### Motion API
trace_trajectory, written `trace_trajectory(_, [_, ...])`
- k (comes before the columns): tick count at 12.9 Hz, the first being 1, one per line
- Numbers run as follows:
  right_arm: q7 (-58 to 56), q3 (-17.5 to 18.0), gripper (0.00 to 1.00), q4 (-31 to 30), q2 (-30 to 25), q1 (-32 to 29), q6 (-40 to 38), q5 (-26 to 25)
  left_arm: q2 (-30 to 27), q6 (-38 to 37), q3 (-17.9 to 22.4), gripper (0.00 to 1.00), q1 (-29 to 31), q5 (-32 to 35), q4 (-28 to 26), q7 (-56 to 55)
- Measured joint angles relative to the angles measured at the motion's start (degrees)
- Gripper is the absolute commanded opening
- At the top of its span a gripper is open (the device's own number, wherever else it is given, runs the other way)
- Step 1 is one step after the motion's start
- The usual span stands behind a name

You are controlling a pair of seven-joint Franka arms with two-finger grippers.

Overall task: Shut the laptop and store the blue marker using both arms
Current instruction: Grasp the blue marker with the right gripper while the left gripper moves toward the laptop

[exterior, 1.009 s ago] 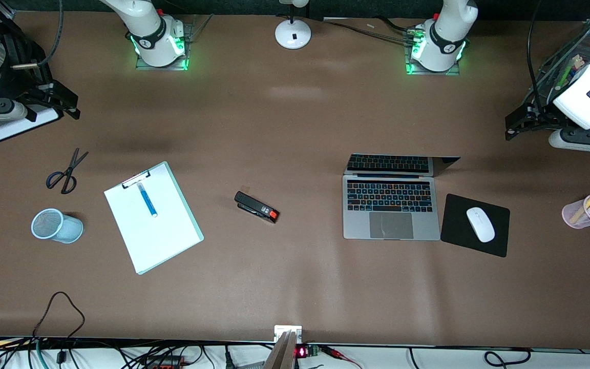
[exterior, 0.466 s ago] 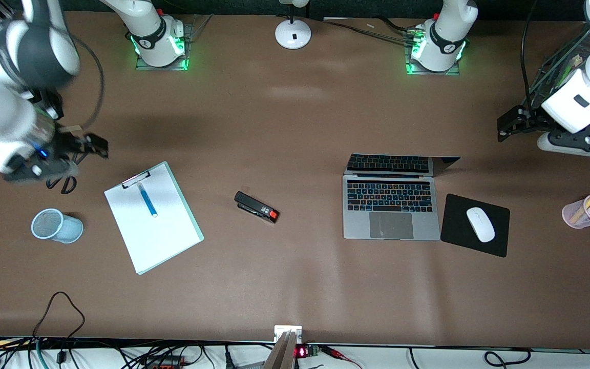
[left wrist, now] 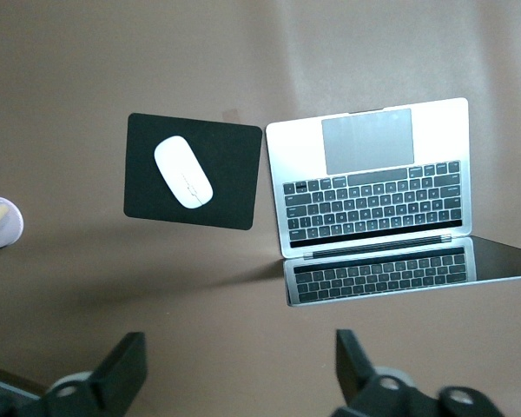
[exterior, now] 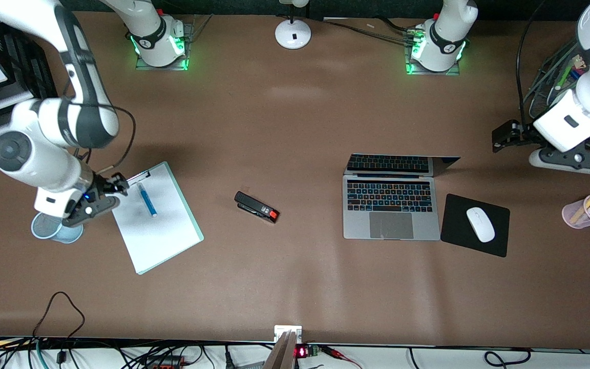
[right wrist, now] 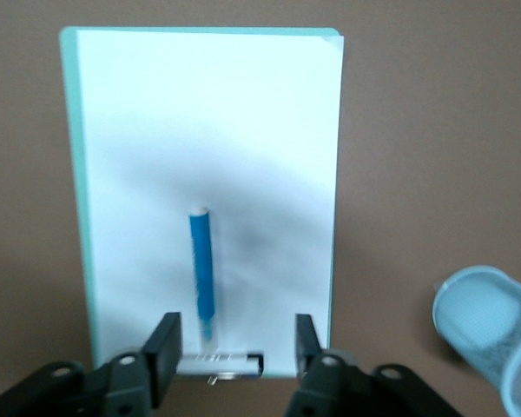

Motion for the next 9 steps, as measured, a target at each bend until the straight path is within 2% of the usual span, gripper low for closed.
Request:
trace_trajectory(1, [-0.5,0.1,0.55,0.1,1.9,0.0,2.0,0.0,0.5,-1.1,0.0,0.11,0.0,0.0,0.1,0.0])
trace_trajectory(2, [-0.6,0.3,0.5,0.2,3.8,0.0,3.8,0.0,0.7,-3.0,0.0,0.05,0.0,0.0,0.1,0.0])
trace_trajectory(4, [-0.7,1.2,0.5,0.3,6.9,0.1,6.2,0.4,0.7,-5.3,-0.1,0.02,0.0,0.0,0.5,0.0])
trace_trajectory(5, [-0.7,1.6,0.46,0.4,8.0,0.1,6.8,1.0,0.7,-7.0,-0.3,0.0,0.0,0.0,0.6,0.0])
trace_trajectory(9, [-0.8,2.7,0.4,0.5,10.3,0.2,7.9,1.4,0.9,-13.7,-2.6,0.0,-0.1,-1.2,-0.3,-1.5])
